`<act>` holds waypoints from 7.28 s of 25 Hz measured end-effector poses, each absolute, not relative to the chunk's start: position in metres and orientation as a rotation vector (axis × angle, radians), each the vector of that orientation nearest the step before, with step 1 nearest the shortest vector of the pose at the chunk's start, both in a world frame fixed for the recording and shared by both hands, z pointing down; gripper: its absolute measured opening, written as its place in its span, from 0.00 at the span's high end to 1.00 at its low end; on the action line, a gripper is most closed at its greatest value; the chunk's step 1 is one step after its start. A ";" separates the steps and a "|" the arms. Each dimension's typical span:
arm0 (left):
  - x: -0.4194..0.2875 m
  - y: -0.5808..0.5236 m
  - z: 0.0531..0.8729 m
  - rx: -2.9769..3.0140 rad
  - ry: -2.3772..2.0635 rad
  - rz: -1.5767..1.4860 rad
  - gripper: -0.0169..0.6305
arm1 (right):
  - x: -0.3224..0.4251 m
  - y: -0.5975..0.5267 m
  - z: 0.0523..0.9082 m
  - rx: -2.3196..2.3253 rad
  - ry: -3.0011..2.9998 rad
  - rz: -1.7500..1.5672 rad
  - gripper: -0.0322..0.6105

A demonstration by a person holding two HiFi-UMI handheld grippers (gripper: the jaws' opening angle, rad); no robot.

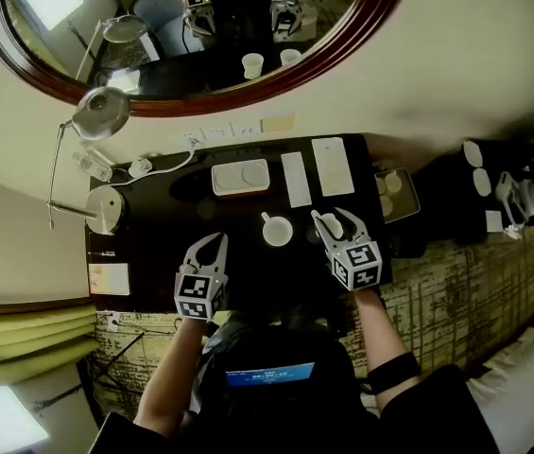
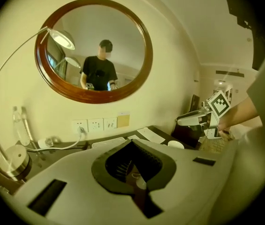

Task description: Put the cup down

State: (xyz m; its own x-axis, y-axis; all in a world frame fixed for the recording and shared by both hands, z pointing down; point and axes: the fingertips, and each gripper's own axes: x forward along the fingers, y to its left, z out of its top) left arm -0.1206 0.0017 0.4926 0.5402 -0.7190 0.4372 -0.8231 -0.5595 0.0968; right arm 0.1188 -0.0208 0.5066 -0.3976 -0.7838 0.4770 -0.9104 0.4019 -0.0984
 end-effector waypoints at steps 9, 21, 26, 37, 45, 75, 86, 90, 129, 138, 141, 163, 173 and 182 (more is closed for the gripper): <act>-0.136 0.009 0.478 2.438 -1.435 0.465 0.97 | 0.136 -0.033 0.501 1.444 -2.273 0.413 0.95; -0.144 0.017 0.475 2.385 -1.451 0.357 0.97 | 0.149 -0.027 0.500 1.478 -2.300 0.442 0.95; -0.141 0.017 0.477 2.385 -1.437 0.354 0.97 | 0.157 -0.024 0.505 1.489 -2.292 0.480 0.95; -0.115 0.022 0.486 2.420 -1.376 0.362 0.97 | 0.168 -0.028 0.512 1.528 -2.289 0.514 0.95; -0.067 0.039 0.552 2.381 -1.244 0.482 0.48 | 0.180 -0.032 0.530 1.491 -2.263 0.540 0.95; 0.031 -0.030 0.670 2.339 -1.449 0.600 0.21 | 0.249 -0.054 0.576 1.420 -2.212 0.544 0.94; 0.032 -0.032 0.663 2.357 -1.426 0.623 0.32 | 0.244 -0.054 0.579 1.415 -2.208 0.550 0.94; 0.028 -0.032 0.657 2.394 -1.393 0.603 0.32 | 0.235 -0.052 0.576 1.406 -2.219 0.557 0.94; -0.094 -0.217 0.591 2.706 -1.197 0.546 0.32 | -0.094 -0.087 0.581 0.837 -2.512 0.480 0.94; -0.095 -0.227 0.611 2.703 -1.187 0.511 0.32 | -0.096 -0.087 0.608 0.869 -2.477 0.527 0.94; -0.094 -0.228 0.617 2.717 -1.169 0.508 0.32 | -0.090 -0.089 0.614 0.889 -2.465 0.547 0.94; -0.106 -0.203 0.594 2.666 -1.244 0.518 0.15 | -0.066 -0.089 0.597 0.944 -2.433 0.540 0.94; -0.123 -0.127 0.510 2.721 -1.220 0.555 0.31 | -0.021 -0.078 0.550 1.035 -2.406 0.492 0.94; -0.111 -0.049 0.469 2.617 -1.212 0.500 0.59 | 0.022 -0.062 0.514 1.121 -2.393 0.484 0.94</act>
